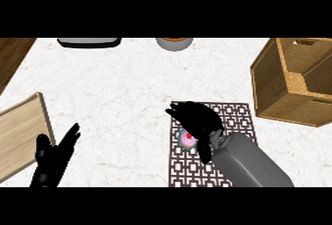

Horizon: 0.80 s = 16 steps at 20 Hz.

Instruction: Pick the cupcake from the placemat and place it in the basket

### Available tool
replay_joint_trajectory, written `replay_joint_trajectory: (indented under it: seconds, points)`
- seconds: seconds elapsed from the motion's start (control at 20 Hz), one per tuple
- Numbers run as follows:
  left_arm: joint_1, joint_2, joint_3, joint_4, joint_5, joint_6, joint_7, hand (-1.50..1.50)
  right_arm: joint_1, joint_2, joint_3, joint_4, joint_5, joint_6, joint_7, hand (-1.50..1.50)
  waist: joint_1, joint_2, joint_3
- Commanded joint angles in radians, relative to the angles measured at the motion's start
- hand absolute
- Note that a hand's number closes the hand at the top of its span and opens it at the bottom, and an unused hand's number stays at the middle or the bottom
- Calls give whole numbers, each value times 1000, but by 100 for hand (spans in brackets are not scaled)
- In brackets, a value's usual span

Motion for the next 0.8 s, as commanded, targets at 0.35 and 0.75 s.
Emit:
replay_joint_trajectory:
  seconds: [0.35, 0.75]
  points:
    - [10, -26, 21, -65, -23, -3, 110, 0, 37, 45, -39, 71, 124, -46, -97, -150, 0, 3, -7]
    - [-38, -82, 14, 22, -83, 5, 59, 0, 40, 125, -52, 218, 214, -121, -148, 150, -1, 4, -7]
